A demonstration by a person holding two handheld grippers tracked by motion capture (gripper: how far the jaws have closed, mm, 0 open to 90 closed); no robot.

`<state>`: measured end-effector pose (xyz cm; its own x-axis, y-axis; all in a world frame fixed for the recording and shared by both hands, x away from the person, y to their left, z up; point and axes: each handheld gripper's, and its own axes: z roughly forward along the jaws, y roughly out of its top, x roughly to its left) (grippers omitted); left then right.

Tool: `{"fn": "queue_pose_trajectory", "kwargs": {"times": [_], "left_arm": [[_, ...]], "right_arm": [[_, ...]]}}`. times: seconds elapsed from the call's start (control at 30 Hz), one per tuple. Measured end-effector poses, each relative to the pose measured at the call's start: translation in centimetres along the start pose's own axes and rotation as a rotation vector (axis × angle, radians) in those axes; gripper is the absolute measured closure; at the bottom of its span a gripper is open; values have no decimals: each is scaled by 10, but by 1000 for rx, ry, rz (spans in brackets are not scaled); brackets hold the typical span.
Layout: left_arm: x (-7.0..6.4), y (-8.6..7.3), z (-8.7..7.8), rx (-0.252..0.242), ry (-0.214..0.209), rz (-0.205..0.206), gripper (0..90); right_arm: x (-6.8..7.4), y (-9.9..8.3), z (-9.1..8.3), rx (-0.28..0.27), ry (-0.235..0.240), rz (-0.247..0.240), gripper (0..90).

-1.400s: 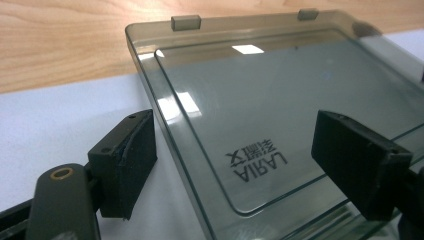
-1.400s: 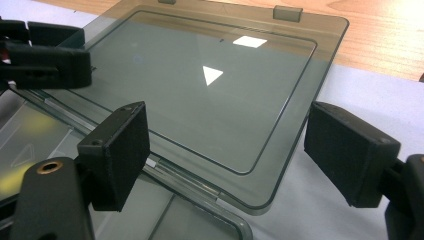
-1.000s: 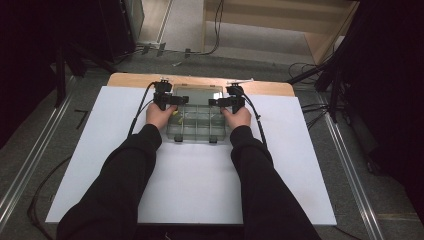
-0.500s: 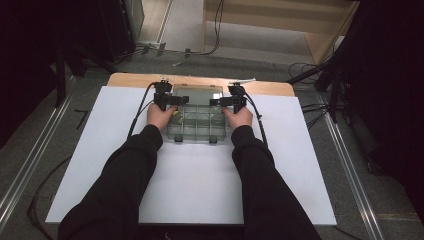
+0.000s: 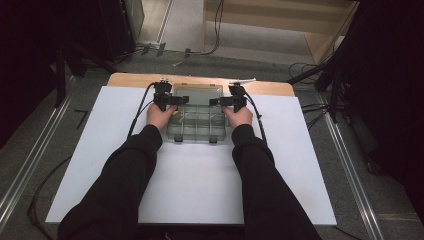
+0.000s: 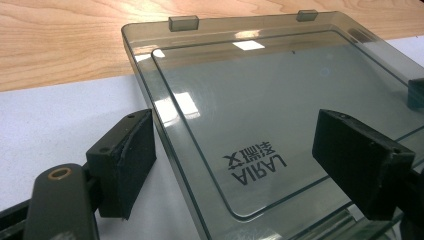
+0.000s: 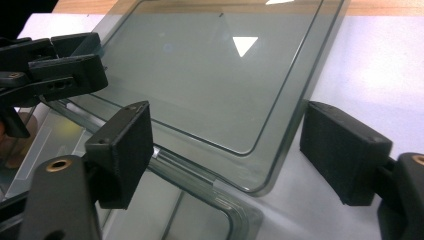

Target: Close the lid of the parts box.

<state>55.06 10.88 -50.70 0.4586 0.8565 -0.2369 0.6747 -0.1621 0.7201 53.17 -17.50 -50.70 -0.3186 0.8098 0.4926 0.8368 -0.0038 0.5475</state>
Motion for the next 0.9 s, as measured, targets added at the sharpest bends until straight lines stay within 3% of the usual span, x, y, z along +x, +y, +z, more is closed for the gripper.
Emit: {"fn": "queue_pose_trajectory", "kwargs": {"times": [0.4,0.6,0.8,0.9], "left_arm": [[0,1,-1,5,-6,-12,176],[4,3,-4,20,-30,-54,217],[3,3,-5,36,-26,-59,217],[3,4,-6,47,-58,-73,251]], "right_arm": [[4,2,1,12,-18,0,181],[5,1,2,7,-17,-1,182],[5,0,2,-2,-19,-7,180],[6,0,2,-10,-17,-10,182]]}}
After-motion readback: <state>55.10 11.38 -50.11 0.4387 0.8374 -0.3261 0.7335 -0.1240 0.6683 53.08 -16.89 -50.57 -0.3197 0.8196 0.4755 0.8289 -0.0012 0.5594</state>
